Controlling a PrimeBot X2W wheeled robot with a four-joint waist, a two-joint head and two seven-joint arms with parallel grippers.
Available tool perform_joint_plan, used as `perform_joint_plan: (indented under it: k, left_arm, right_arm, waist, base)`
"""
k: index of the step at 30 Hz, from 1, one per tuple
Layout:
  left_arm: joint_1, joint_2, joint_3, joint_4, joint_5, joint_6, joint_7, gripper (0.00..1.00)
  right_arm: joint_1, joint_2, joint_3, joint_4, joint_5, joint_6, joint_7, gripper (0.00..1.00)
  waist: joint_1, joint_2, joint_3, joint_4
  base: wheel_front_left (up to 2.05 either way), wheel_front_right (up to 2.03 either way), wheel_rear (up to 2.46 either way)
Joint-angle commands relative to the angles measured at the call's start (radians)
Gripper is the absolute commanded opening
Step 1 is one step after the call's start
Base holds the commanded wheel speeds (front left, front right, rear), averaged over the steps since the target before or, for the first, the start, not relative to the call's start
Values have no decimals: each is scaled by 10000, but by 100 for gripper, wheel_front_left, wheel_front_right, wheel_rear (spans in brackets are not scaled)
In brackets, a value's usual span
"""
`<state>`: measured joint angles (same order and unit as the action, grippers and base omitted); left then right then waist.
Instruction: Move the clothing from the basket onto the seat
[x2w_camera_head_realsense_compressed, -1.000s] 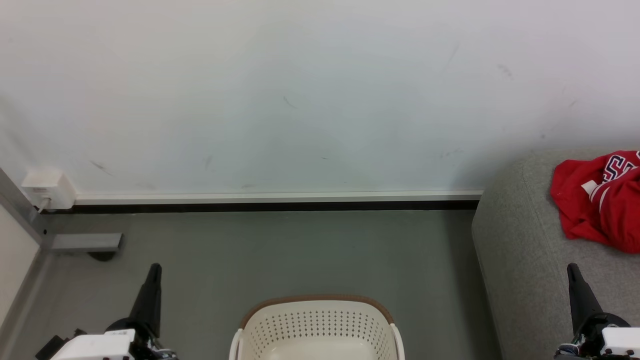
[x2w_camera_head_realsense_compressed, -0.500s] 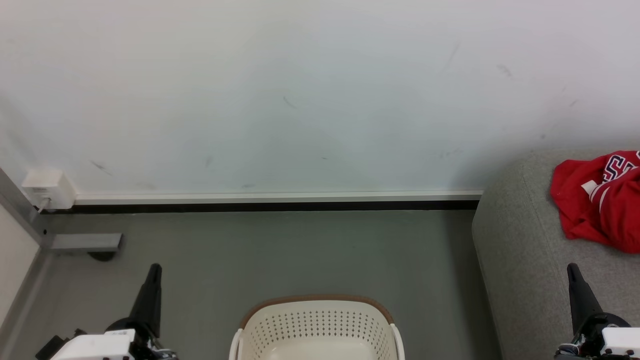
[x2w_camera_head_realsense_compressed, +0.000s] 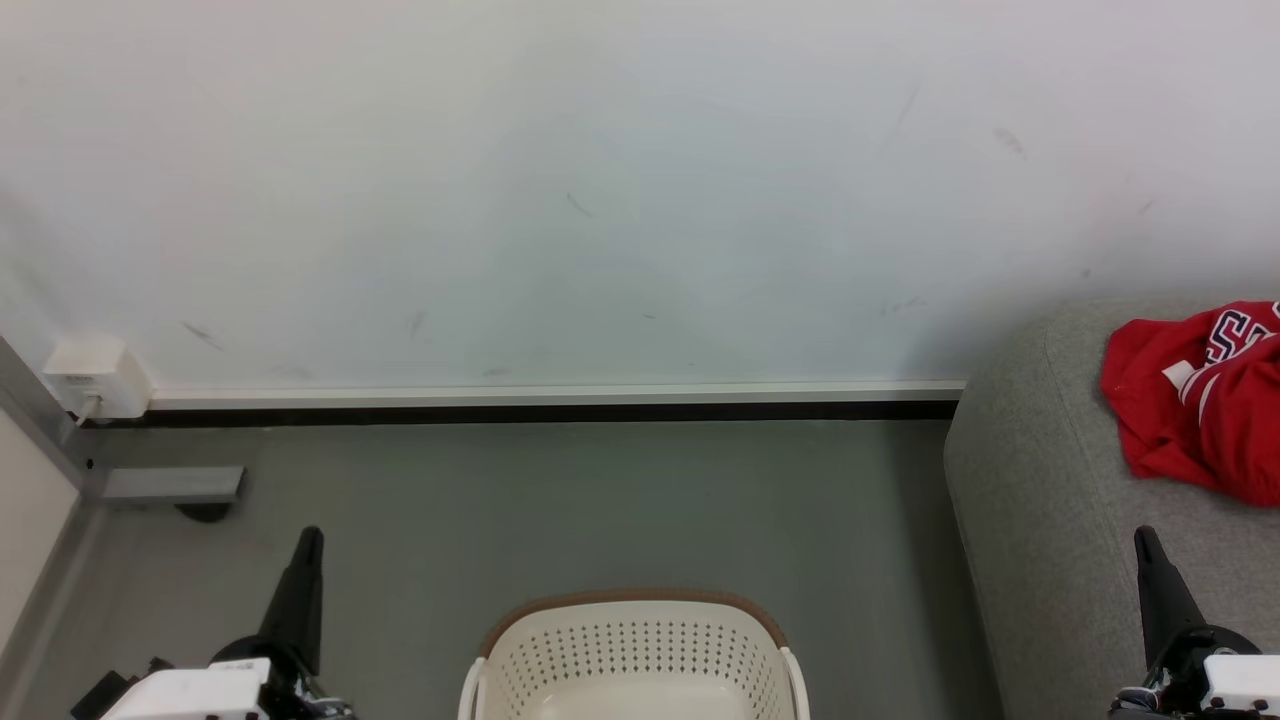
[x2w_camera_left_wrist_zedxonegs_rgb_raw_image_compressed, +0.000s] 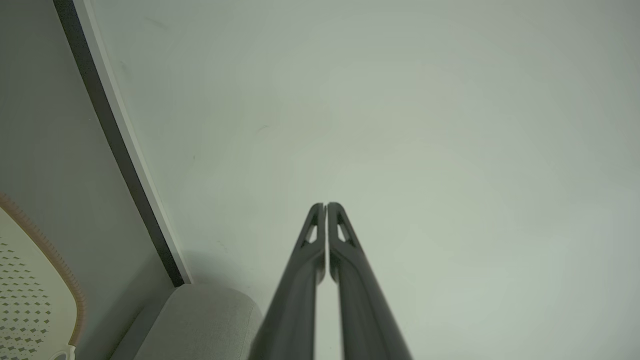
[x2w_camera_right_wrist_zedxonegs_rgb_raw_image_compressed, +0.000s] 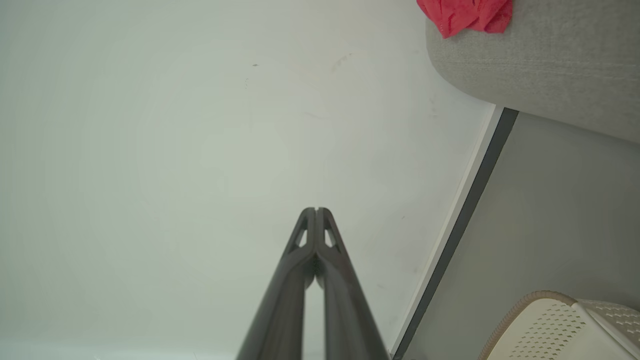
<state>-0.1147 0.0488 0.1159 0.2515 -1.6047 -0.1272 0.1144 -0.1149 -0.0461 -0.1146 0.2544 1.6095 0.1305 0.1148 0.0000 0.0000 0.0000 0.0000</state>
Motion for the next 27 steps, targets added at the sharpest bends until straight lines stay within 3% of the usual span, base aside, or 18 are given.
perform_joint_plan:
  k: [1, 27]
  left_arm:
    - [-61, 15, 27, -22, -122, -59, 52, 0]
    - [-61, 15, 27, -22, -121, -60, 52, 0]
  right_arm:
    - [-62, -77, -41, -47, 34, 4, 45, 0]
    - [-61, -78, -40, -48, 36, 4, 43, 0]
  waist:
    - [0, 0, 0, 0]
    - [0, 0, 0, 0]
  base:
    - [0, 0, 0]
    - [0, 0, 0]
